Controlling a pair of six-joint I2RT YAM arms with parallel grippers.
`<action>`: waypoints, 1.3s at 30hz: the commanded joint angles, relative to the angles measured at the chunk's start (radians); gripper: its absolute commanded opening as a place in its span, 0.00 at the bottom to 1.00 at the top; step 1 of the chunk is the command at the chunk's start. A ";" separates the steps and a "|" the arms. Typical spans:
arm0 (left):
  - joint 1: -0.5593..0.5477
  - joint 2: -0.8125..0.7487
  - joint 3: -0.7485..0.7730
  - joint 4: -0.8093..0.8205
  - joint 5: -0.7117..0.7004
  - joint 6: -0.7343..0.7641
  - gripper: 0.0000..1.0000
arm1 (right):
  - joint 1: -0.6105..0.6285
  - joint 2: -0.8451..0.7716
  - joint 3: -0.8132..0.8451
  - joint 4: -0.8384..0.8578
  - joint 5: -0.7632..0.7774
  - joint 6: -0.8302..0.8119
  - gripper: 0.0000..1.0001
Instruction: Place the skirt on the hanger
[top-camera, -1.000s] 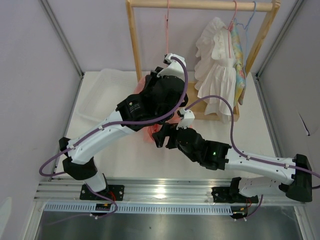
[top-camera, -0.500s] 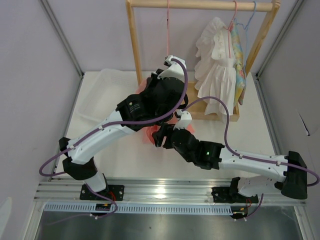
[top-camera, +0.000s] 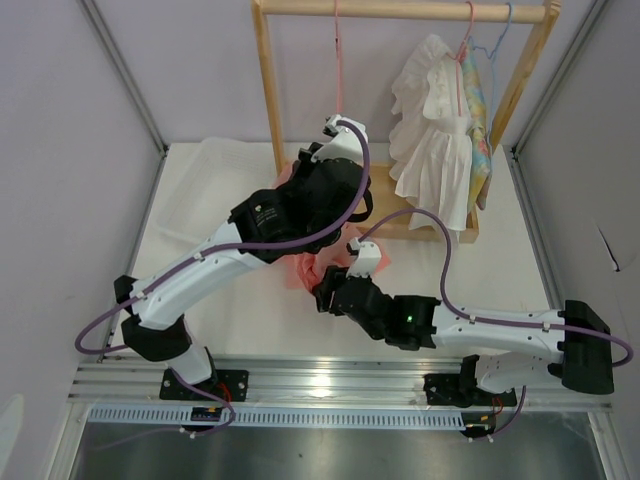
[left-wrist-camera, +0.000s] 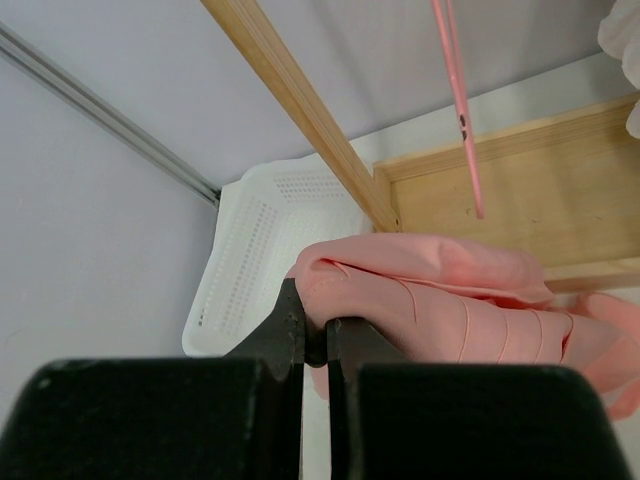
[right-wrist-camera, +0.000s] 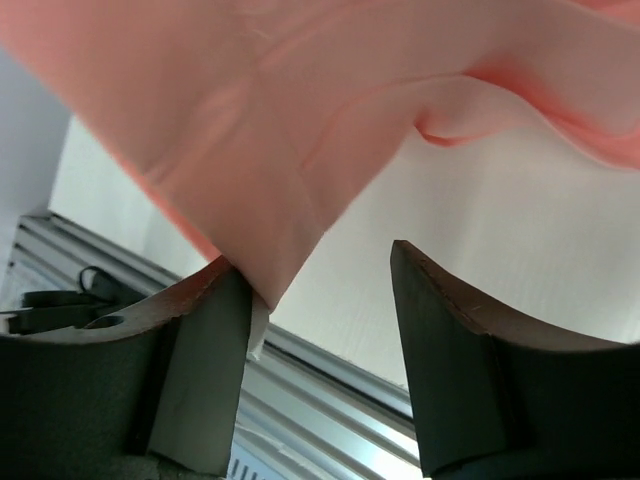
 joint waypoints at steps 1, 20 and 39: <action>0.007 -0.078 -0.010 0.011 -0.005 -0.053 0.00 | 0.003 -0.030 -0.016 -0.035 0.091 0.048 0.59; 0.151 -0.500 -0.487 0.073 0.500 -0.323 0.00 | -0.188 -0.363 0.189 -0.360 0.228 -0.140 0.00; 0.763 -0.361 -0.486 0.366 1.404 -0.414 0.00 | -0.842 -0.046 0.594 -0.221 -0.405 -0.535 0.00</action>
